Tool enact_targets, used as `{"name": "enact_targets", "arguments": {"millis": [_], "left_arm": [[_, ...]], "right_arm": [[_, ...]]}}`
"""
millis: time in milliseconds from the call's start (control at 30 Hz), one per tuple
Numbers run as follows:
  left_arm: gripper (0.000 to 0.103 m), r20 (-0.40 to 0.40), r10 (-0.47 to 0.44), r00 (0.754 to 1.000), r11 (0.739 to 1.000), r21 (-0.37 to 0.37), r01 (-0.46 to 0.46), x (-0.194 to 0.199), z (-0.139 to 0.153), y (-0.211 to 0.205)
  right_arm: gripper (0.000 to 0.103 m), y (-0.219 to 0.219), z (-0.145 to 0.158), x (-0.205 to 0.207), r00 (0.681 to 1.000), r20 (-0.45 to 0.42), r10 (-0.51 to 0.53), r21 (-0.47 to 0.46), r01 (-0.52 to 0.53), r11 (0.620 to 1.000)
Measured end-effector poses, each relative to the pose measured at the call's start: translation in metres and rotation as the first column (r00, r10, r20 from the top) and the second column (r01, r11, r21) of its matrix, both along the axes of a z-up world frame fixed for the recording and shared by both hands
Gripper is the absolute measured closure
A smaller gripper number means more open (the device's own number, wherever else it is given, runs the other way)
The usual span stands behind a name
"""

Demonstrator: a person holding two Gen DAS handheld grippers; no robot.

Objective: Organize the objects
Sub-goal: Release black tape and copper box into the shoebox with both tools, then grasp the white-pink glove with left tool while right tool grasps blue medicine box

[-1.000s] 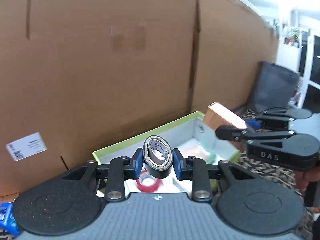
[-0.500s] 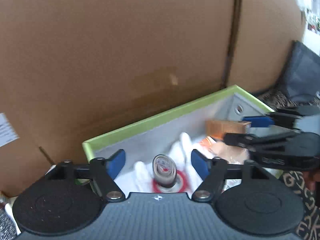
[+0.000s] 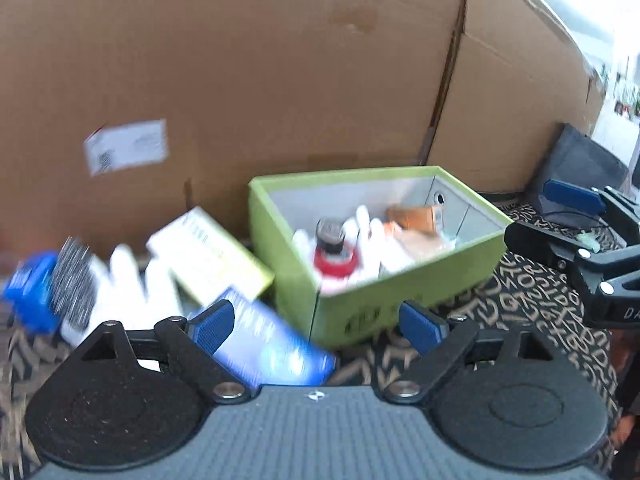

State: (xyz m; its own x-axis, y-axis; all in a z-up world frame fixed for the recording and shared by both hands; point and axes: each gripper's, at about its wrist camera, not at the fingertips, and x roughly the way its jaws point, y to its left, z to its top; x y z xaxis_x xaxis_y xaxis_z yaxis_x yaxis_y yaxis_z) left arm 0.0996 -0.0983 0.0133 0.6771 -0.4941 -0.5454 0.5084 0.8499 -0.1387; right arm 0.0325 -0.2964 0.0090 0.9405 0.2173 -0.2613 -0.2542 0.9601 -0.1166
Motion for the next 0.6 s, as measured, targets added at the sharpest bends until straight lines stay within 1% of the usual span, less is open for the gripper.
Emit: {"name": "enact_targets", "arguments": {"millis": [100,167,233,333,467,600], "left_arm": [[0.011,-0.032,0.059,0.998,0.998,-0.008,-0.06,-0.015,-0.015,0.024],[0.011,-0.057,0.104,0.993,0.994,-0.012,-0.105,-0.022,-0.024,0.041],[0.011,-0.07,0.14,0.988,0.99,-0.024,-0.142,-0.027,-0.034,0.055],[0.011,-0.088,0.187,0.978,0.981,-0.028,-0.19,-0.033,-0.042,0.076],[0.011,-0.105,0.243,0.964,0.967,-0.045,-0.249,-0.03,-0.047,0.095],[0.011,-0.105,0.275,0.956,0.956,-0.071,-0.283,-0.018,-0.047,0.103]], "right_arm": [[0.0,0.022,-0.008,-0.018,1.0,-0.004,0.031,0.018,-0.031,0.999],[0.0,0.028,-0.009,-0.037,0.998,-0.029,0.059,0.045,-0.058,0.997],[0.0,0.037,-0.02,-0.04,0.994,-0.061,0.091,0.078,-0.086,0.993],[0.0,0.053,-0.038,-0.034,0.984,-0.132,0.116,0.11,-0.101,0.989],[0.0,0.081,-0.062,-0.021,0.969,-0.2,0.146,0.075,-0.134,0.988],[0.0,0.103,-0.076,0.002,0.953,-0.258,0.162,0.05,-0.154,0.987]]}}
